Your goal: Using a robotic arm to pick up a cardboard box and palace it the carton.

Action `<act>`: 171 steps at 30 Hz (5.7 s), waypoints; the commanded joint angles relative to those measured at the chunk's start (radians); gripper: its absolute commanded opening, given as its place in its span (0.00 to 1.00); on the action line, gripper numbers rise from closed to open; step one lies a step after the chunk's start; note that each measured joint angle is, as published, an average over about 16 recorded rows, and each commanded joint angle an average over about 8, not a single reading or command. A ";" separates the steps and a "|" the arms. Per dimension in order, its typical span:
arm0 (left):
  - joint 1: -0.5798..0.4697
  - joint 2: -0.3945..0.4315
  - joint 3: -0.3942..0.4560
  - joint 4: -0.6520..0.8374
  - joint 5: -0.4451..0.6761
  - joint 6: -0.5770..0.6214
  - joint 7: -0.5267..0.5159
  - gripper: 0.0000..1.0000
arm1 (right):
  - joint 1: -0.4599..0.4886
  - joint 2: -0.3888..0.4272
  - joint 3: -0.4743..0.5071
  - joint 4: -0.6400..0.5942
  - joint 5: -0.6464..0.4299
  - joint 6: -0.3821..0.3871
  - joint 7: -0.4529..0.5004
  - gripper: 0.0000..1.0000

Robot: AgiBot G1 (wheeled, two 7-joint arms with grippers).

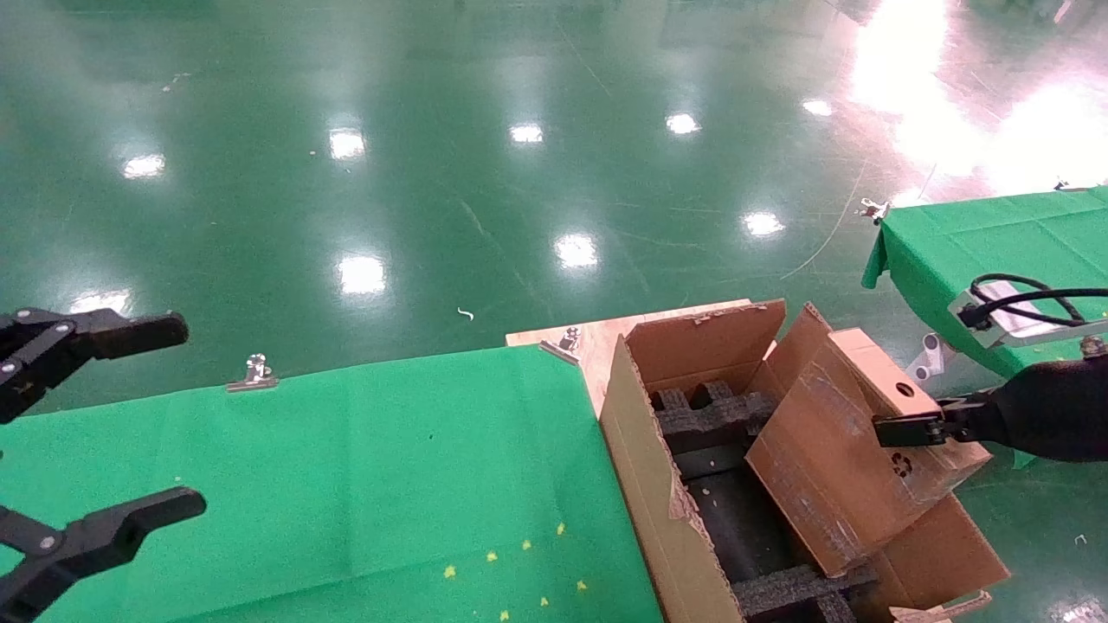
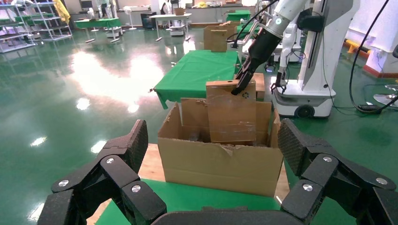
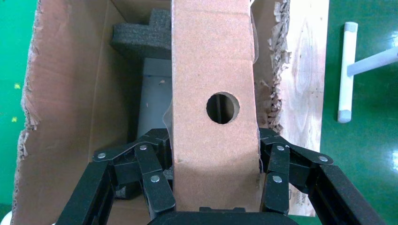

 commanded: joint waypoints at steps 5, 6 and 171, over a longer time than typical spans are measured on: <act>0.000 0.000 0.000 0.000 0.000 0.000 0.000 1.00 | -0.013 -0.015 -0.013 -0.007 -0.054 0.036 0.056 0.00; 0.000 0.000 0.000 0.000 0.000 0.000 0.000 1.00 | -0.018 -0.019 -0.017 -0.004 -0.070 0.046 0.076 0.00; 0.000 0.000 0.000 0.001 -0.001 -0.001 0.000 1.00 | -0.098 -0.334 0.208 -0.020 0.344 0.088 -0.095 1.00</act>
